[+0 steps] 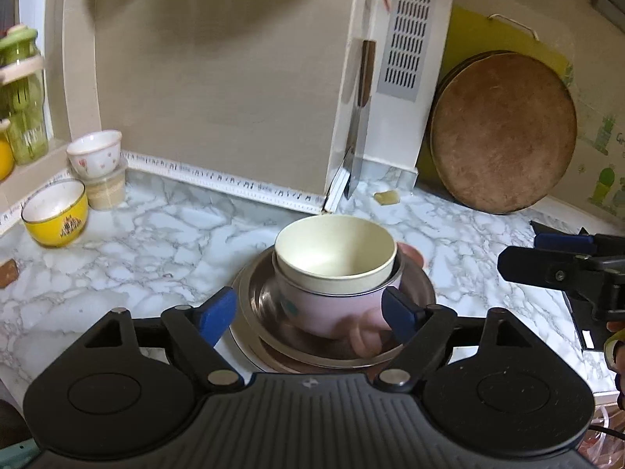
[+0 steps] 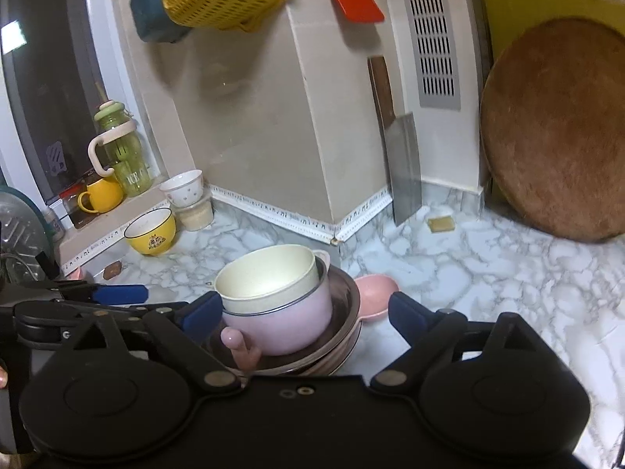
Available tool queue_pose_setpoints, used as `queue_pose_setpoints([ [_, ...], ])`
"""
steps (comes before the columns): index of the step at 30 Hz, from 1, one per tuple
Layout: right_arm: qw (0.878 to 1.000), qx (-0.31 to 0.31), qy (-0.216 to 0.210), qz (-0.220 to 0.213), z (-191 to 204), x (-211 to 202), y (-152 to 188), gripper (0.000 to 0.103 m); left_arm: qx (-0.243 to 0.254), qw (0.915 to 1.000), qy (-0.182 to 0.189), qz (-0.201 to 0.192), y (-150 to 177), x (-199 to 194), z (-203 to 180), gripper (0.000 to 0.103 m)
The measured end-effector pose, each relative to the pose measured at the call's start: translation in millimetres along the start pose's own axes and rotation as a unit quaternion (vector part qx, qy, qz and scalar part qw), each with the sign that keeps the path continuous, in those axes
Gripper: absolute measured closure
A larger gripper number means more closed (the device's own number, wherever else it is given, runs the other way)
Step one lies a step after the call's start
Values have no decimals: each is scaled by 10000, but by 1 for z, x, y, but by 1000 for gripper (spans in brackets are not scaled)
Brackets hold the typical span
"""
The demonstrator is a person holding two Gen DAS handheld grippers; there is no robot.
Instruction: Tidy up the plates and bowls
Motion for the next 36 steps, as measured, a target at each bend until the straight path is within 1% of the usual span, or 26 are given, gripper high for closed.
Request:
queue_pose_setpoints([
  [1, 10000, -15, 5, -80, 2, -4, 0, 4, 3, 10000, -2, -29, 0, -2, -1, 14],
  [2, 9998, -36, 11, -193, 4, -8, 1, 0, -10, 10000, 3, -71, 1, -4, -3, 12],
  [4, 9994, -132, 41, -304, 8, -14, 4, 0, -13, 9999, 2, -130, 2, -9, -6, 12],
  [6, 9992, -211, 71, -346, 12, -18, 9, 0, 7, 9999, -37, -169, 4, -12, -9, 9],
  [7, 9991, -221, 91, -347, 13, -19, 11, 0, 10, 9998, -41, -186, 5, -13, -10, 0],
  [13, 9990, -32, 303, -314, 15, -28, 26, 0, -67, 9997, 46, -213, 9, -21, -17, 0],
  [17, 9985, 180, 440, -275, 13, -32, 32, 0, 9, 9997, 55, -251, 11, -25, -23, 0],
  [22, 9969, 328, 656, -286, 10, -39, 37, 0, 25, 9998, 44, -204, 14, -27, -27, 0],
  [27, 9966, 367, 698, -255, 10, -41, 39, 0, 27, 9998, 6, -203, 16, -29, -29, 0],
  [36, 9957, 343, 786, -362, 11, -46, 40, 0, 4, 9998, 11, -194, 18, -30, -30, 0],
])
Point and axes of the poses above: each gripper's, at about its wrist camera, not at the fingertips, and x roughly the way its jaws point, z to its left, y to its underside, the point moved 1 cm from there along x, roughly the way its jaws point, and after that the axes turned 10 degrees about -z, right-handed, at the moved point
